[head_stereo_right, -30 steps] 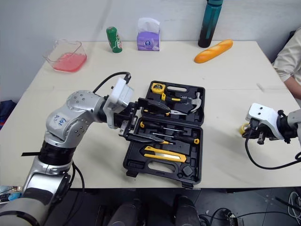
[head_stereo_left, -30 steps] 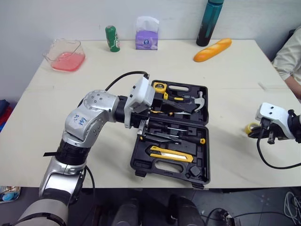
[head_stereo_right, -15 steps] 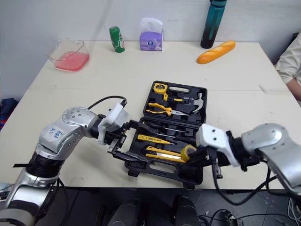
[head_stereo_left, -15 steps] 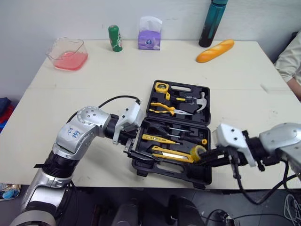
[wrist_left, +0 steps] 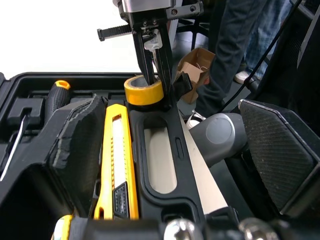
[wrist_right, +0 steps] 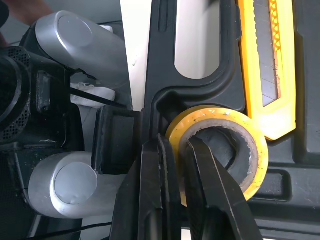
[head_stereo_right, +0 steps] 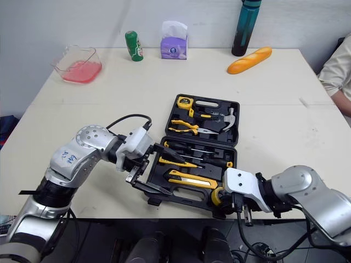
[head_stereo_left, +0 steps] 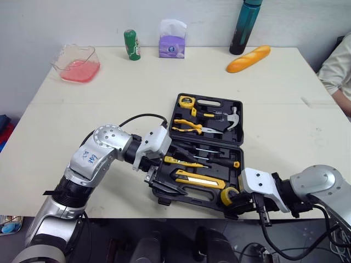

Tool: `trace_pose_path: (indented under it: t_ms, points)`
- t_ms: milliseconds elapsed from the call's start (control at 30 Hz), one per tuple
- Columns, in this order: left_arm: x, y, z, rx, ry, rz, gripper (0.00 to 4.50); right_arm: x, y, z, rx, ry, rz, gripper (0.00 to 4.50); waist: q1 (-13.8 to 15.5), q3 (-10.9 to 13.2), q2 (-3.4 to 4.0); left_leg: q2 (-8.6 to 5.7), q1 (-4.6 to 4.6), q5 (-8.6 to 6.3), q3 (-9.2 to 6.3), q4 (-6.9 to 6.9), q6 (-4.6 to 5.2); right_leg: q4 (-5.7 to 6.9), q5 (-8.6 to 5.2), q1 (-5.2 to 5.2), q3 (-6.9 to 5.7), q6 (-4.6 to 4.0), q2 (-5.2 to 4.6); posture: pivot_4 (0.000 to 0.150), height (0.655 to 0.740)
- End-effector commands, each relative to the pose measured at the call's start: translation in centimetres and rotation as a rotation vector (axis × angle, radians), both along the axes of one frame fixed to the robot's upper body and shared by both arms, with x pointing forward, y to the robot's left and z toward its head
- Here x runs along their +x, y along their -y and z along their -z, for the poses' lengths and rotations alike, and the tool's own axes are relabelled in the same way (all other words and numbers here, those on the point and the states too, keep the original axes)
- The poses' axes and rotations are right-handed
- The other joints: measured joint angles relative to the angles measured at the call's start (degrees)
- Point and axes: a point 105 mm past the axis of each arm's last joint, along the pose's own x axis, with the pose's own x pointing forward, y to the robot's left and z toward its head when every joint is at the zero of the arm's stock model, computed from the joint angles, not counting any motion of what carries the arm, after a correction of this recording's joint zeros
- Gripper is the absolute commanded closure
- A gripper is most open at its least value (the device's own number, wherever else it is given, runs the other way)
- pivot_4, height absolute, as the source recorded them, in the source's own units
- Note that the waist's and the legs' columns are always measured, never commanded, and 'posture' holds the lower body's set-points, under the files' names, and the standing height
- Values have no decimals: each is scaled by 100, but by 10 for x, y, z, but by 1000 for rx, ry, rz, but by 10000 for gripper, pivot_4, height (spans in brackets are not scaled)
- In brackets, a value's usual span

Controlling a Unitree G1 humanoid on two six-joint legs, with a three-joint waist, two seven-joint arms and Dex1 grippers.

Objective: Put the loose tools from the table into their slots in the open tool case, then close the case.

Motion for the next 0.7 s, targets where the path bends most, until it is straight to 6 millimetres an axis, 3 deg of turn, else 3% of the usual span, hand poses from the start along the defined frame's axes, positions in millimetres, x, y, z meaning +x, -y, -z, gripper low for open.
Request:
trace_pose_path:
  t_ms: [33, 167, 333, 433, 600, 700]
  points:
    - [1, 3, -5, -9, 34, 13, 0, -11, -9, -19, 48, -7, -53, 28208, 1, 0, 0, 0, 0, 0, -1, -1, 0, 0, 0, 0, 0, 0, -1, 1500, 7327]
    - [1, 3, -7, -7, 37, 22, 0, -15, -4, -40, 87, -3, -56, 9070, 7, 0, -1, 0, -4, 0, -5, -1, 1, -3, 0, 0, -4, 0, -1, 1500, 7327]
    - [1, 4, -8, -10, 30, 40, 0, 0, -7, -36, 209, 97, 12, 9070, 11, 2, -21, 0, -4, 0, -8, -2, 2, -4, 0, 2, -8, 0, -4, 1500, 7327]
    - [-3, 5, -9, -9, 28, 61, 0, -3, -8, -20, 283, 122, 5, 17604, 26, 2, -25, -1, -6, 0, -9, -4, 1, -5, 0, 2, -13, -1, -2, 1500, 7327]
    - [-2, 1, -7, 4, 7, 55, 0, -1, -14, -9, 464, 128, 98, 43742, 6, 2, -26, -4, -3, 4, -3, 0, 7, 1, 1, 3, -11, 2, -1, 1500, 7327]
    - [0, 2, -5, 11, 8, 55, 0, -1, -10, 5, 490, 122, 134, 44513, 1, 2, -26, -1, 3, 4, -3, -2, 4, 4, 0, 4, -6, 0, 3, 1500, 7327]
